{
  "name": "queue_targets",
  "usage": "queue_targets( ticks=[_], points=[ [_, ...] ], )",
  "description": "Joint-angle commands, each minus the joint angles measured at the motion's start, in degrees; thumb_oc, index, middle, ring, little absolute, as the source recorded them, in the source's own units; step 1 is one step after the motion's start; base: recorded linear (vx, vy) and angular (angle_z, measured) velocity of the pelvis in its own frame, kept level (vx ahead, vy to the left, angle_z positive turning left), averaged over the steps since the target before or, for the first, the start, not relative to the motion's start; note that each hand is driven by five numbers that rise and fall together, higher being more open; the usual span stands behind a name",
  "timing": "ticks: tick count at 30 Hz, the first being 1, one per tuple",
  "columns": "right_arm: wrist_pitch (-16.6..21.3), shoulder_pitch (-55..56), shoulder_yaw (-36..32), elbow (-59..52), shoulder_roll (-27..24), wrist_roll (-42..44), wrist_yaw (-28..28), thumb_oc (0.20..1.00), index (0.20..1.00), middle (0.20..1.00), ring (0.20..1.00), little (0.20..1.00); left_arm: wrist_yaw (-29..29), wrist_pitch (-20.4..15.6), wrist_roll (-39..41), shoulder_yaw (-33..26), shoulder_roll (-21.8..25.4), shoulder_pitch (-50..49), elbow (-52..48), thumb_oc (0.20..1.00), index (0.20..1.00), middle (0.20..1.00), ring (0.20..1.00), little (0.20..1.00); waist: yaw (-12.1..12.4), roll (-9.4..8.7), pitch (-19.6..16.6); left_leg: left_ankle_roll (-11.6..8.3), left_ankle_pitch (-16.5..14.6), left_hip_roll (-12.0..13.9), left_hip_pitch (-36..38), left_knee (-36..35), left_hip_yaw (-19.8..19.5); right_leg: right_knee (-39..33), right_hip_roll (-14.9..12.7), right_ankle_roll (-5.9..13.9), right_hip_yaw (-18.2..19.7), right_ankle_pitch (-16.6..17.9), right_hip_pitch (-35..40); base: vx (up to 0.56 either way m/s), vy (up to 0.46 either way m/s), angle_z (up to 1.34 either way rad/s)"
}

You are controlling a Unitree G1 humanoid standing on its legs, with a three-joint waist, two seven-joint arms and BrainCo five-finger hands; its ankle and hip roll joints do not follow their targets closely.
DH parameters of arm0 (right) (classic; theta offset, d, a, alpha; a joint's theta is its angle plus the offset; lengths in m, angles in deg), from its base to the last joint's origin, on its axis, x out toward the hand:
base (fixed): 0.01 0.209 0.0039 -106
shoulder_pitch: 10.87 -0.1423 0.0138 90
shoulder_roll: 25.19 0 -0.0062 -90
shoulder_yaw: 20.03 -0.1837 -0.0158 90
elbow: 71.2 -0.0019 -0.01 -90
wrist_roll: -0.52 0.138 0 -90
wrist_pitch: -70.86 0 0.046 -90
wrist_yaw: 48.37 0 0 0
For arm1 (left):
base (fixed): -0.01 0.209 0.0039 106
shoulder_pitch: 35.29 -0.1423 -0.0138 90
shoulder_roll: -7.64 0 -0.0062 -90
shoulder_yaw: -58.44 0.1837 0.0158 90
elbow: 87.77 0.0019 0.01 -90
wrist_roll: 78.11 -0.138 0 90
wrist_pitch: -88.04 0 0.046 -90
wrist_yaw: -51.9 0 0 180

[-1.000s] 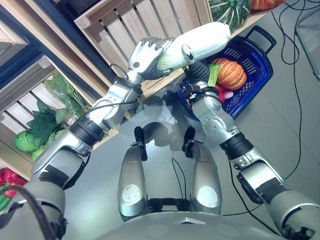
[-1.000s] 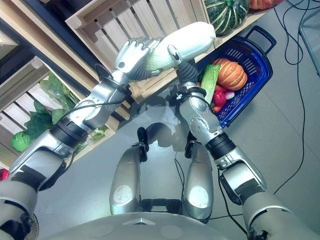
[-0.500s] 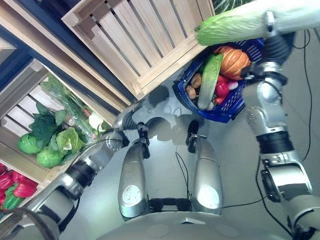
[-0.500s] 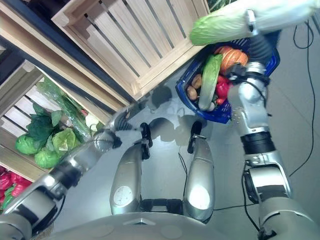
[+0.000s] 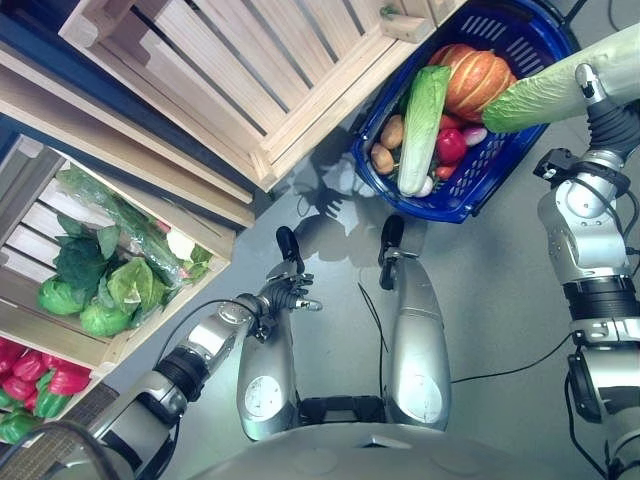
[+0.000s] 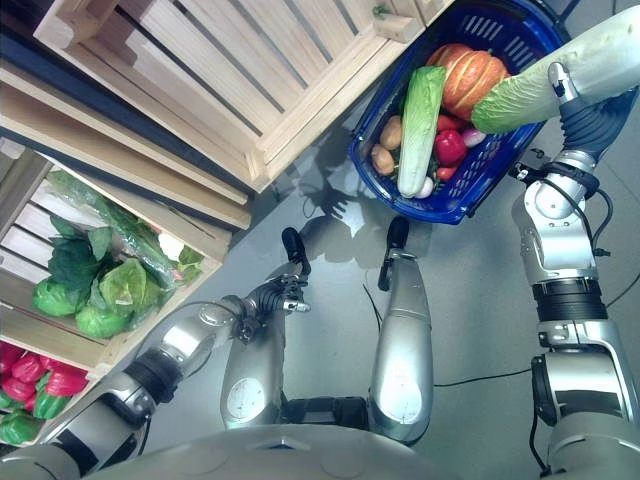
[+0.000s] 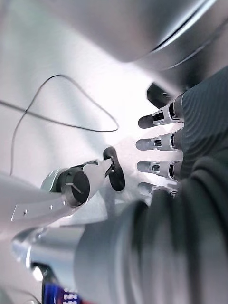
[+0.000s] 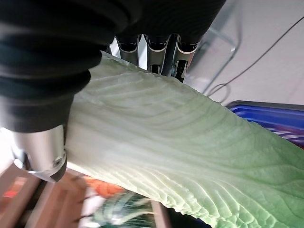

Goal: Pick up fruits and vegetables into the basket

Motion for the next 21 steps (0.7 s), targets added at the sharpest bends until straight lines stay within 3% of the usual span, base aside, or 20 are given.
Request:
queue_targets(
  ticks=[1,6,11,17,21],
  points=[
    [0.0,-4.1,2.6,0.7,-4.8,0.5,2.2,0.200,0.200,0.200,0.200,0.200,1.9,1.1,2.6,2.6,-1.4,-7.2,2.9,1.000,1.000,1.000,1.000,1.000,-0.3,3.54,-3.0,1.55,-6.7,-1.2,-3.1,5.8,0.6,-0.5,1.8,2.50,-0.2,-2.5,0.0,0.00,0.000,0.00],
    [-4.9,-12.2,7.2,14.9,-4.0,5.6,10.3,0.200,0.200,0.200,0.200,0.200,2.1,-4.1,5.5,2.9,-2.5,-7.5,5.9,1.000,1.000,1.000,1.000,1.000,1.7,7.59,-3.0,0.73,-5.1,-1.6,-5.6,5.0,0.8,1.8,0.7,1.82,0.0,-3.5,-3.8,0.01,0.020,0.00],
    [-8.6,-17.6,10.2,27.1,-3.1,6.6,14.5,0.200,0.200,0.200,0.200,0.200,1.6,-5.3,6.8,2.6,-2.2,-7.9,6.1,1.000,1.000,1.000,1.000,1.000,3.8,11.19,-3.0,0.48,-4.1,-2.5,-6.8,4.2,0.3,3.5,-0.3,1.02,-0.1,-4.4,-5.9,0.02,0.029,0.17],
    [-13.8,-20.5,11.9,37.7,-2.7,2.8,16.2,0.200,0.200,0.200,0.200,0.200,2.6,-7.3,8.2,2.6,-1.9,-8.6,6.3,1.000,1.000,1.000,1.000,1.000,5.3,13.17,-3.0,0.73,-3.9,-3.4,-7.7,4.6,-0.4,5.2,-1.0,0.40,-0.3,-4.9,-7.3,0.00,0.011,0.12],
    [-19.7,-21.6,11.4,47.0,-2.0,3.1,15.0,0.200,0.200,0.200,0.200,0.200,1.5,-8.9,7.3,3.4,-1.6,-8.4,6.3,1.000,1.000,1.000,1.000,1.000,6.2,13.99,-3.0,1.31,-4.3,-3.9,-7.7,4.9,-0.8,5.4,-1.1,0.02,-0.5,-5.2,-7.2,-0.01,-0.017,0.10]
  ],
)
